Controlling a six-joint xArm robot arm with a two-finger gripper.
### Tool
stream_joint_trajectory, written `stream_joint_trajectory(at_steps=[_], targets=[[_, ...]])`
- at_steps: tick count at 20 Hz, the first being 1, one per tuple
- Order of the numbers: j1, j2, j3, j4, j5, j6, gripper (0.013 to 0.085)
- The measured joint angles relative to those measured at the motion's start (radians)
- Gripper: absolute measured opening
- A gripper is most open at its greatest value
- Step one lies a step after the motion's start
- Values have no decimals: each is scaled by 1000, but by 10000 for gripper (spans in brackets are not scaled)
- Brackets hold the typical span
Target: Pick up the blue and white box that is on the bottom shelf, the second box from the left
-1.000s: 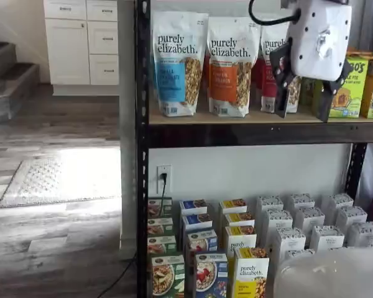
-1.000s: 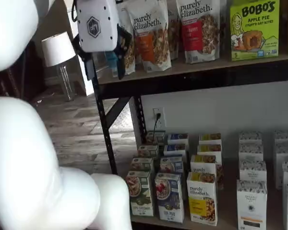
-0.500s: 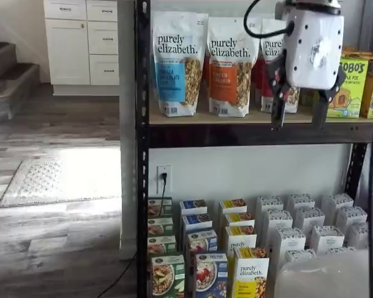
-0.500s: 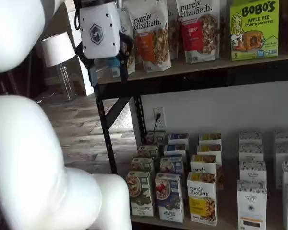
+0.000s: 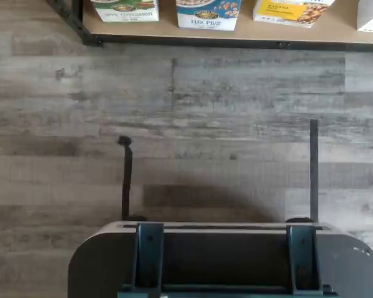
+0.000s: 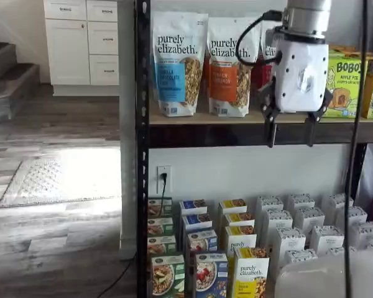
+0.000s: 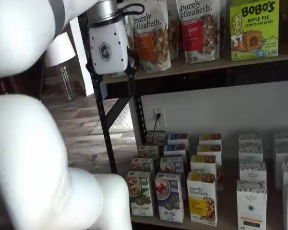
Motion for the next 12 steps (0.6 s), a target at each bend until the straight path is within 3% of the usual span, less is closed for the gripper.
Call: stream_joint_trajectory(at_steps=[5, 12], targets=[[7, 6, 49, -12, -51, 4, 850], [17, 10, 174, -25, -197, 12, 850]])
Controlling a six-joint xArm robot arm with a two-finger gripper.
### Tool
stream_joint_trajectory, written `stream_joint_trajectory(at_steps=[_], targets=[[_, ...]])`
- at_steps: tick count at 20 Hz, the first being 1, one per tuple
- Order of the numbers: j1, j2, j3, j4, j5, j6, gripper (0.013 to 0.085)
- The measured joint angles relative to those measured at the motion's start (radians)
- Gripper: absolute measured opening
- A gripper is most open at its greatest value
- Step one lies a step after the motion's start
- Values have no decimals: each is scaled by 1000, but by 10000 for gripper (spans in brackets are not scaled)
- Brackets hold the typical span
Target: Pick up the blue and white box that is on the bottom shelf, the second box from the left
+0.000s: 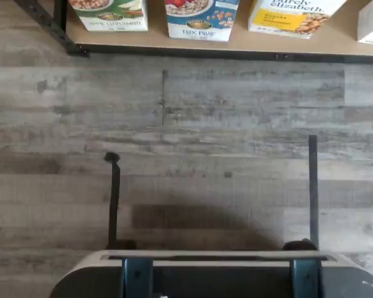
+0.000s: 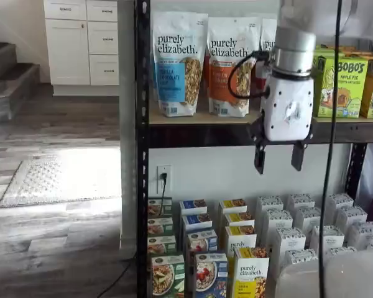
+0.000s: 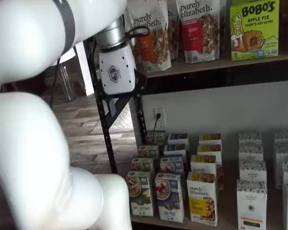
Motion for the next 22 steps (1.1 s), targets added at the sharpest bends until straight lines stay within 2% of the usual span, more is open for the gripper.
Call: stream_joint_trajectory(at_steps=[13, 22], targets=[[20, 81, 202, 19, -296, 14, 850], [41, 232, 282, 43, -547, 17, 850]])
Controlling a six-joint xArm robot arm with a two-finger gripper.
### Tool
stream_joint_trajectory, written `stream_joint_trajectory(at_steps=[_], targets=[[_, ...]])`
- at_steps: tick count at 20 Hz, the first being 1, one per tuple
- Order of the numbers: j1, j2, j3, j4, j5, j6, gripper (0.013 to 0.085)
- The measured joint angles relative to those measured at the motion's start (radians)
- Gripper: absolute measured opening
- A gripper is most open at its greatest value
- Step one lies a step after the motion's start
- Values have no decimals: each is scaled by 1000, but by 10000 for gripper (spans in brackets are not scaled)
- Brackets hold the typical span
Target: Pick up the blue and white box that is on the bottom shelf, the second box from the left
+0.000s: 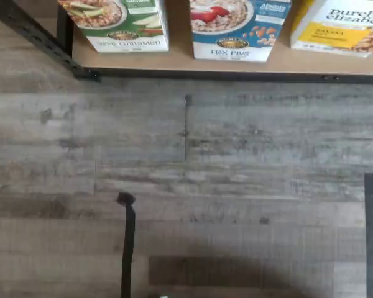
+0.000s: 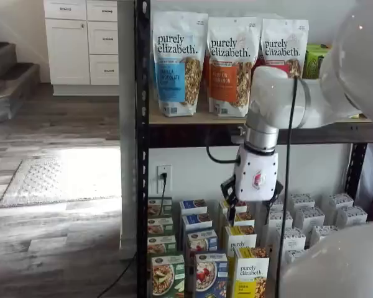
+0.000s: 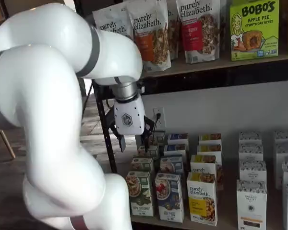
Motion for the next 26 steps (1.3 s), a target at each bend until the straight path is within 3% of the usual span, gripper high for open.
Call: stream_joint_trajectory(at_steps=[10, 15, 26], targets=[[18, 215, 15, -25, -269, 22, 850], [22, 312, -3, -26, -353, 24, 850], [40, 515, -68, 59, -461, -31, 850]])
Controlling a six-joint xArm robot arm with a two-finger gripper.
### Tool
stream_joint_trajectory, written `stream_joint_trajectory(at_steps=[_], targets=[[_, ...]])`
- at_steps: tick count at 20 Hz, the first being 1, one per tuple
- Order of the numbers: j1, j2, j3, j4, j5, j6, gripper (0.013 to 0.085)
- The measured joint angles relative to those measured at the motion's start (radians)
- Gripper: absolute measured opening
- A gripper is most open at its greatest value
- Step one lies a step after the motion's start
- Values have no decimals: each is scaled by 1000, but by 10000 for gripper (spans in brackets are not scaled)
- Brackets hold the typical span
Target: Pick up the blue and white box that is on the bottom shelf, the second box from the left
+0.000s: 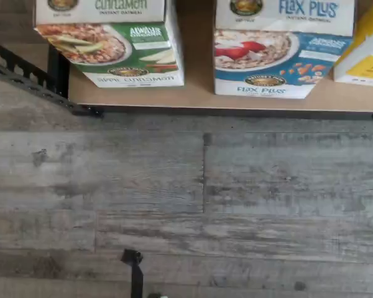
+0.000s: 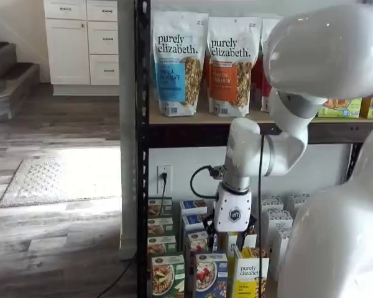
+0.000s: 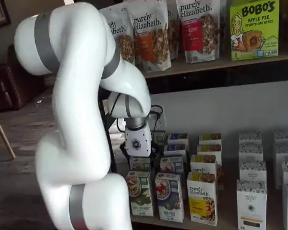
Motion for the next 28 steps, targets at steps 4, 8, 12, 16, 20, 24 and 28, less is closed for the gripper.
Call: stream_joint_trajectory(at_steps=[4, 8, 12, 16, 20, 24, 28], targets=[[15, 78, -36, -34, -25, 41, 850], [15, 165, -79, -52, -61, 54, 850], [7, 221, -99, -42, -103, 36, 850], [-4, 279, -125, -37, -134, 19, 850], [-12, 347, -163, -45, -169, 17, 850], [-18, 402, -201, -63, -188, 26, 850], [-25, 450, -238, -48, -212, 4, 850]])
